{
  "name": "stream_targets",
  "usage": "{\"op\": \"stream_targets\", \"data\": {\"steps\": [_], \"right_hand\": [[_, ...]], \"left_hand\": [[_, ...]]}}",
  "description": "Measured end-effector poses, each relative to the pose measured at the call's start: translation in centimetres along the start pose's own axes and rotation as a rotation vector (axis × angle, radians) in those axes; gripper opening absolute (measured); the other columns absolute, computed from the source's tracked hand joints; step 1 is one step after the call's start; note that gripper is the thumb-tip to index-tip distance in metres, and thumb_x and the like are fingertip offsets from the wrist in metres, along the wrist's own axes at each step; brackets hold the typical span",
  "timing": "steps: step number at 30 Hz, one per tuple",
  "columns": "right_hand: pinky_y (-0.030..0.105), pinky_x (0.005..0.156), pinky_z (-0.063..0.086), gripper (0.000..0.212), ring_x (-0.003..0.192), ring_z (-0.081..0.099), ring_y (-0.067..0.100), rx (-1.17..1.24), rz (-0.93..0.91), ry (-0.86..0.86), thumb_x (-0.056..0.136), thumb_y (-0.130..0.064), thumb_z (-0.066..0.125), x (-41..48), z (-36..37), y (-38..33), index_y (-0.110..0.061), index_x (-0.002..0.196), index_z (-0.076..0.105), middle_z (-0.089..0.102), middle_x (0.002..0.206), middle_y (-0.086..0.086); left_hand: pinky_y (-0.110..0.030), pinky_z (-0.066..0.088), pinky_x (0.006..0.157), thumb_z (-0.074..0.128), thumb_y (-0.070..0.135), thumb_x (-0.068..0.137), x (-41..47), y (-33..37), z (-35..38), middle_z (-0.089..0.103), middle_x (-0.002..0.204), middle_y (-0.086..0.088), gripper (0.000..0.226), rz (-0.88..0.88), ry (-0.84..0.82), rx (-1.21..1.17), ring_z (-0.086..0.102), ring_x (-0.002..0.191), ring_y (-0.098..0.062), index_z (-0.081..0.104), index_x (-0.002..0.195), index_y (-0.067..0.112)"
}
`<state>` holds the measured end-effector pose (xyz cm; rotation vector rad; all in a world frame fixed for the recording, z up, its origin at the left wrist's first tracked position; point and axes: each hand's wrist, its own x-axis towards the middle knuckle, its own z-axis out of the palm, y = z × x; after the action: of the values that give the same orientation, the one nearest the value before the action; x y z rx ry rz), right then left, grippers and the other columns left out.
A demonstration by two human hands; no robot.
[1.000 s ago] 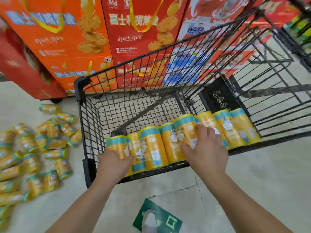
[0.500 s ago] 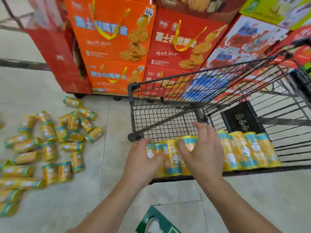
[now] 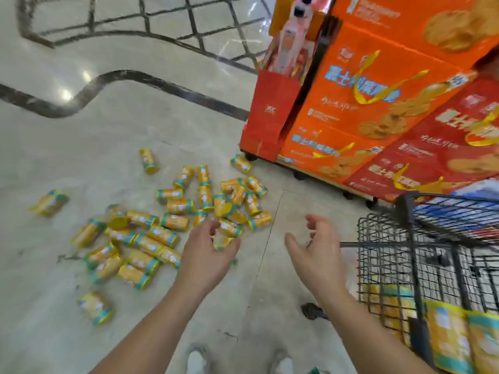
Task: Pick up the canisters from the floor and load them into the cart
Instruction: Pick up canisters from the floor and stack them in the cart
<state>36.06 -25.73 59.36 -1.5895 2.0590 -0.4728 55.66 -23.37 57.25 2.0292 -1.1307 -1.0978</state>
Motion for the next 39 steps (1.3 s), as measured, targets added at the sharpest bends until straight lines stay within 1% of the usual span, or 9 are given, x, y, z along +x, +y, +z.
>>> {"op": "stream_targets", "data": {"steps": [5, 9, 17, 21, 24, 27, 31, 35, 39], "right_hand": [[0.041, 0.09, 0.05, 0.056, 0.111, 0.056, 0.02, 0.019, 0.136, -0.186, 0.081, -0.042, 0.07, 1.2, 10.1, 2.1, -0.023, 0.129, 0.049, 0.056, 0.12, -0.002], [0.04, 0.092, 0.049, 0.057, 0.114, 0.055, 0.021, -0.052, 0.163, -0.325, 0.083, -0.039, 0.07, 3.7, 18.1, 5.7, -0.02, 0.131, 0.048, 0.054, 0.123, 0.001], [0.037, 0.094, 0.045, 0.065, 0.122, 0.051, 0.025, -0.131, 0.207, -0.557, 0.084, -0.039, 0.069, 11.7, 39.7, 16.7, -0.018, 0.138, 0.04, 0.05, 0.132, 0.006], [0.039, 0.096, 0.043, 0.081, 0.126, 0.049, 0.031, -0.071, 0.257, -0.575, 0.083, -0.034, 0.071, 14.4, 49.3, 22.1, -0.014, 0.148, 0.027, 0.043, 0.14, 0.013], [0.044, 0.101, 0.043, 0.097, 0.13, 0.046, 0.036, -0.017, 0.356, -0.576, 0.084, -0.041, 0.07, 15.5, 54.3, 25.0, -0.014, 0.154, 0.009, 0.035, 0.146, 0.015], [0.04, 0.101, 0.041, 0.098, 0.13, 0.045, 0.033, 0.066, 0.412, -0.577, 0.083, -0.04, 0.072, 16.0, 57.0, 26.7, -0.015, 0.154, 0.01, 0.038, 0.145, 0.014], [0.037, 0.095, 0.045, 0.087, 0.12, 0.053, 0.029, 0.116, 0.409, -0.573, 0.08, -0.036, 0.076, 16.2, 57.9, 27.4, -0.017, 0.148, 0.026, 0.047, 0.135, 0.009], [0.043, 0.097, 0.049, 0.085, 0.119, 0.056, 0.026, 0.143, 0.425, -0.606, 0.076, -0.037, 0.078, 16.3, 56.6, 27.1, -0.02, 0.145, 0.032, 0.053, 0.132, 0.005], [0.041, 0.097, 0.05, 0.084, 0.117, 0.058, 0.021, 0.201, 0.406, -0.578, 0.073, -0.038, 0.08, 15.1, 52.1, 25.6, -0.026, 0.143, 0.035, 0.056, 0.13, 0.001]], "left_hand": [[-0.032, 0.046, 0.087, 0.073, 0.04, 0.079, 3.8, -9.2, 0.7, 0.059, 0.115, -0.004, 0.052, -0.152, -0.019, 0.042, 0.056, 0.104, -0.022, 0.057, 0.12, 0.011], [-0.027, 0.043, 0.081, 0.075, 0.036, 0.078, 7.5, -15.5, 4.1, 0.054, 0.109, 0.002, 0.048, -0.22, -0.052, 0.068, 0.057, 0.104, -0.021, 0.057, 0.116, 0.013], [-0.032, 0.041, 0.089, 0.075, 0.033, 0.076, 19.8, -31.3, 17.7, 0.049, 0.132, -0.006, 0.067, -0.333, -0.146, 0.188, 0.051, 0.118, -0.023, 0.046, 0.134, 0.017], [-0.037, 0.048, 0.09, 0.074, 0.032, 0.071, 24.3, -39.0, 24.6, 0.052, 0.125, -0.005, 0.068, -0.334, -0.186, 0.229, 0.052, 0.114, -0.023, 0.046, 0.132, 0.023], [-0.043, 0.05, 0.091, 0.07, 0.037, 0.068, 26.6, -43.1, 28.9, 0.054, 0.123, -0.006, 0.074, -0.34, -0.171, 0.275, 0.053, 0.114, -0.025, 0.043, 0.135, 0.022], [-0.046, 0.046, 0.095, 0.071, 0.039, 0.077, 27.8, -44.3, 31.3, 0.047, 0.136, -0.011, 0.083, -0.353, -0.071, 0.368, 0.043, 0.127, -0.03, 0.03, 0.145, 0.015], [-0.048, 0.047, 0.085, 0.073, 0.039, 0.078, 28.2, -44.3, 32.9, 0.04, 0.143, -0.008, 0.094, -0.403, -0.006, 0.547, 0.036, 0.133, -0.028, 0.017, 0.15, 0.014], [-0.05, 0.046, 0.086, 0.074, 0.04, 0.074, 28.3, -43.9, 32.4, 0.043, 0.139, -0.005, 0.087, -0.453, 0.032, 0.39, 0.038, 0.129, -0.029, 0.026, 0.145, 0.021], [-0.052, 0.049, 0.092, 0.074, 0.049, 0.063, 26.2, -40.7, 29.8, 0.05, 0.136, 0.002, 0.093, -0.441, 0.05, 0.198, 0.05, 0.122, -0.028, 0.028, 0.141, 0.029]]}}
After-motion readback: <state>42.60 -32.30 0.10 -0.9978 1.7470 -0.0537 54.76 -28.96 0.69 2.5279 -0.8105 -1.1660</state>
